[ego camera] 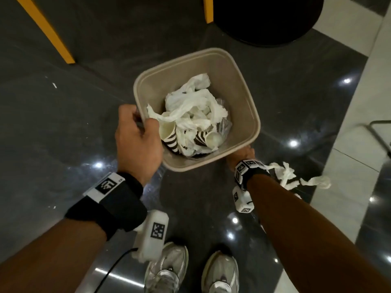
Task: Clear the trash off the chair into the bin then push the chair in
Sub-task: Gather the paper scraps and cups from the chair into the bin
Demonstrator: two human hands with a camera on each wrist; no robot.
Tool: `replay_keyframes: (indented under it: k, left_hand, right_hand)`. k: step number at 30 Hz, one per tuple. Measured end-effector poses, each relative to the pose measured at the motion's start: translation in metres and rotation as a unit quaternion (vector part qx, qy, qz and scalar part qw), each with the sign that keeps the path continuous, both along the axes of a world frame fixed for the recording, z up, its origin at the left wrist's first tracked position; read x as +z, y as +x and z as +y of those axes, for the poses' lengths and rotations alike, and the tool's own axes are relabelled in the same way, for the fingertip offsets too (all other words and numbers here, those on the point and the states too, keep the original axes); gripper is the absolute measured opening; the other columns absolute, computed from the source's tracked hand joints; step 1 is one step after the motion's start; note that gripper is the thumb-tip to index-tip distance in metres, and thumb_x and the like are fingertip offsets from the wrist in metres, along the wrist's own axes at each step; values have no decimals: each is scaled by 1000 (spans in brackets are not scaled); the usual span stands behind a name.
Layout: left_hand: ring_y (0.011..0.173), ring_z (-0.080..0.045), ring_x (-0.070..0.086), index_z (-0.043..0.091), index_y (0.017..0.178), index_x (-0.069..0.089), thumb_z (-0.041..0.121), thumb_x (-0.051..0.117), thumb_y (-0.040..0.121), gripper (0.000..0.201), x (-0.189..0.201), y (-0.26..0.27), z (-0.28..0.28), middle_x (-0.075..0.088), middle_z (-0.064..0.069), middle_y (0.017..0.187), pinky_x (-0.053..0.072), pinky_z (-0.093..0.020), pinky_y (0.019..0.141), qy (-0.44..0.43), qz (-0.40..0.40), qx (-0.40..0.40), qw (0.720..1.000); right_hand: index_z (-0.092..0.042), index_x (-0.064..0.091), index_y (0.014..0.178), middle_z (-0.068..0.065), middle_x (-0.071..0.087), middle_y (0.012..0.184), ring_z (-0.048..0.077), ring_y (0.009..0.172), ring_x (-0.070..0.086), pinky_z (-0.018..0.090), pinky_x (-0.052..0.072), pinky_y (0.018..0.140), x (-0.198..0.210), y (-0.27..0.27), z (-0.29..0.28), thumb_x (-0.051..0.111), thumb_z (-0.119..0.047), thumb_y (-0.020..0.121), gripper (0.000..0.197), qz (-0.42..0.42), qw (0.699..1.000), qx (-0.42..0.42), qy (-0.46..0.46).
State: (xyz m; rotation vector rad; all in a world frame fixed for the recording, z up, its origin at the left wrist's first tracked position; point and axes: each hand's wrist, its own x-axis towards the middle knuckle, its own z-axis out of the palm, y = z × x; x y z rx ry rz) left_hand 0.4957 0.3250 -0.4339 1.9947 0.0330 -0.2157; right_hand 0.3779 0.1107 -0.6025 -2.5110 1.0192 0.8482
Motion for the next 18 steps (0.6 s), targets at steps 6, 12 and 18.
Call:
replay_keyframes:
  k: [6, 12, 18]
  left_hand:
    - [63, 3, 52, 17, 100, 48, 17, 51, 95, 6, 6, -12, -25, 57, 6, 83, 42, -10, 58, 14, 16, -39, 999]
    - [72, -12, 58, 20, 103, 50, 23, 52, 97, 7, 2, -26, -51, 64, -5, 92, 43, -24, 60, 11, 23, -101, 995]
    - [61, 1, 50, 18, 101, 48, 18, 51, 96, 5, 0, -38, -69, 57, 1, 84, 42, -10, 54, 14, 9, -108, 994]
  right_hand:
    - [-14, 48, 131, 11, 42, 135, 35, 128, 41, 58, 36, 107, 33, -71, -40, 59, -41, 86, 54, 51, 988, -77, -120]
    - [-11, 29, 146, 11, 24, 156, 40, 146, 25, 64, 31, 114, 7, -139, -70, 90, -50, 61, 111, 103, 979, -172, -25]
    - [-3, 53, 120, 19, 49, 130, 41, 118, 54, 48, 45, 100, 9, -145, -71, 63, -3, 91, 30, -59, 972, -224, -30]
